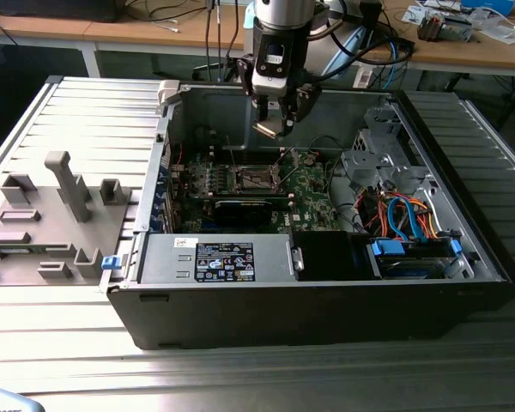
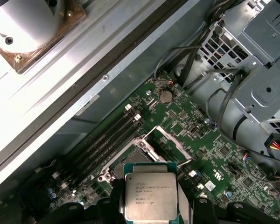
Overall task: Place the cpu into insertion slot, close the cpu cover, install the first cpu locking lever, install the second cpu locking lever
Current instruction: 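Place the cpu into insertion slot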
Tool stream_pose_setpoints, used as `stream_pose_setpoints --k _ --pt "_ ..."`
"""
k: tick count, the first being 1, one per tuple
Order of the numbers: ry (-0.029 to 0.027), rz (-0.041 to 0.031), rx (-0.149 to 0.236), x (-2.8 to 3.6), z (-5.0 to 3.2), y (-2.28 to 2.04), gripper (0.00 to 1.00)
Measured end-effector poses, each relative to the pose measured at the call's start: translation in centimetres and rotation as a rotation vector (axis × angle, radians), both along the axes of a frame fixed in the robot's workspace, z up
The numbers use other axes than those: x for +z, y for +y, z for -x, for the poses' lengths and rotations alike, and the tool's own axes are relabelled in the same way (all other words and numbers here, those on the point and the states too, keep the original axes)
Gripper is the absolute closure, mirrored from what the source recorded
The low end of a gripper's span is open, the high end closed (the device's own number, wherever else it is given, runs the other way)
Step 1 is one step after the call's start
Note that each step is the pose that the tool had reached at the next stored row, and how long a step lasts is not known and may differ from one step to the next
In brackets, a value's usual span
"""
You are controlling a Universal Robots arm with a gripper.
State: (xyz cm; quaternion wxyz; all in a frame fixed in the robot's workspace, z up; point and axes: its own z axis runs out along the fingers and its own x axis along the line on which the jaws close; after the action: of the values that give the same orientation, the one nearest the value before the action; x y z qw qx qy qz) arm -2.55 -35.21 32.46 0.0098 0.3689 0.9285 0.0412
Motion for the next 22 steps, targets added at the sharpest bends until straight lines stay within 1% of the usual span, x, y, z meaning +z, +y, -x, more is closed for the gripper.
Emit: stream_pose_setpoints --k 8,22 --pt "0.0 0.0 -0.032 -0.06 0.0 0.0 0.45" --pt "0.0 0.0 -0.073 -0.13 0.0 0.0 0.45"
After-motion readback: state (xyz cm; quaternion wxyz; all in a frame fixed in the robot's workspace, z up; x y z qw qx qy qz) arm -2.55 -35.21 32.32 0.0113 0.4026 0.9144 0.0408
